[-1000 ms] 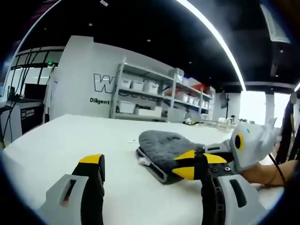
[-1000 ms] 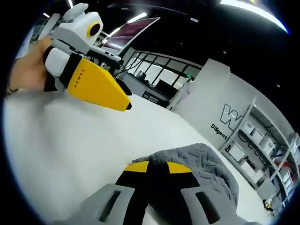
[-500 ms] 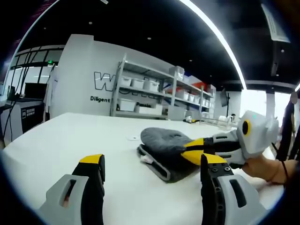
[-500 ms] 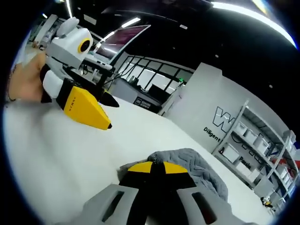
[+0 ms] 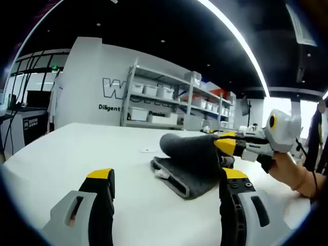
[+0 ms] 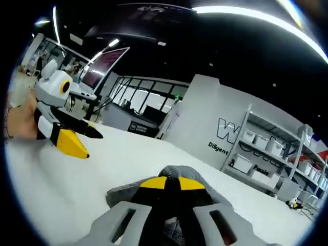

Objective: Open the folded towel by lifting each exposed corner and separating the folded layers until the towel lies flat within the target outline without major curled edges

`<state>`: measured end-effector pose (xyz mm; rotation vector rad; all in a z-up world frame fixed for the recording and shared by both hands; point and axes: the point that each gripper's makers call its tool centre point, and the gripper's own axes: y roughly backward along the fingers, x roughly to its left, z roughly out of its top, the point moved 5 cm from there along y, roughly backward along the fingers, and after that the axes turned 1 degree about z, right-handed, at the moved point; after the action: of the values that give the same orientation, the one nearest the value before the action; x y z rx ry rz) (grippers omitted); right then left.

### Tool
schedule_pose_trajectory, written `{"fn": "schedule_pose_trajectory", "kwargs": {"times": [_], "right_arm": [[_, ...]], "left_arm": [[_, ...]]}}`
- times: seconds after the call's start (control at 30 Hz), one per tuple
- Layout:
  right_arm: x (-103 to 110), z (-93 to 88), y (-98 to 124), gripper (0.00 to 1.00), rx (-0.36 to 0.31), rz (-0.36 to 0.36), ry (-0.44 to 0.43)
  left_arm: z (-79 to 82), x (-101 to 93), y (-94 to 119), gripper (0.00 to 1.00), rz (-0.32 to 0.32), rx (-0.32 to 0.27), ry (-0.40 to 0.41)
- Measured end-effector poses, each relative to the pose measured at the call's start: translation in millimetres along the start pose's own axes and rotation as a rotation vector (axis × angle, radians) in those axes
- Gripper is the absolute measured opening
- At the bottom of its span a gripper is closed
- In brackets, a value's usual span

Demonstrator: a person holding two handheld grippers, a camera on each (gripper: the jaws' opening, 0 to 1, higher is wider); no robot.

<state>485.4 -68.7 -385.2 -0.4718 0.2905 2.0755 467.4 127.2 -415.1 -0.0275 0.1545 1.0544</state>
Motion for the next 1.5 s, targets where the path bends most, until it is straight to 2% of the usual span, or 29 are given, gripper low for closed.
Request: {"fn": "schedule_pose_trajectory", "kwargs": {"times": [0.13,0.37,0.5,0.57,0.7,0.8,0.93,1.2,1.5], "right_arm": [[-19.2,0.0,5.5,0.01,-0.021,-0.05,-0.048],[-37.7,-2.7,7.7,0.01,-0.043,-0.089,-0.09],[-51.8,-4.5,13.9,0.01,-0.038,-0.136,-0.068],[-54.0,-8.7,15.4,0.01,-0.019,-0.144,-0.03],[-63.6,-11.1,18.3,0.01,-0.021,-0.154,-0.055],[-76.2,-12.8,21.9,0.01,-0.013,-0.184,-0.022],[-92.2,-19.9,30.3,0.01,-0.001,-0.214,-0.012],[-132.4,-47.2,55.3,0.01,0.061,-0.283,0.003],[-154.9,-61.6,72.3,0.01,0.086,-0.327,-0.014]], "left_arm": [[-0.8,-0.2,0.2,0.82,0.001,0.004,-0.002],[-2.4,-2.7,-1.7,0.82,-0.002,0.016,-0.021],[-1.4,-0.9,-3.7,0.82,-0.003,0.019,-0.021],[-2.5,-2.2,-3.7,0.82,-0.006,0.026,-0.023],[-1.6,-4.0,-2.2,0.82,-0.009,0.022,-0.033],[-3.5,-5.6,0.4,0.82,-0.007,0.025,-0.034],[-4.6,-6.6,-0.7,0.82,-0.011,0.03,-0.033],[-1.3,-9.8,-1.9,0.82,-0.026,0.019,-0.037],[0.5,-9.6,-3.3,0.82,-0.028,0.021,-0.049]]}}
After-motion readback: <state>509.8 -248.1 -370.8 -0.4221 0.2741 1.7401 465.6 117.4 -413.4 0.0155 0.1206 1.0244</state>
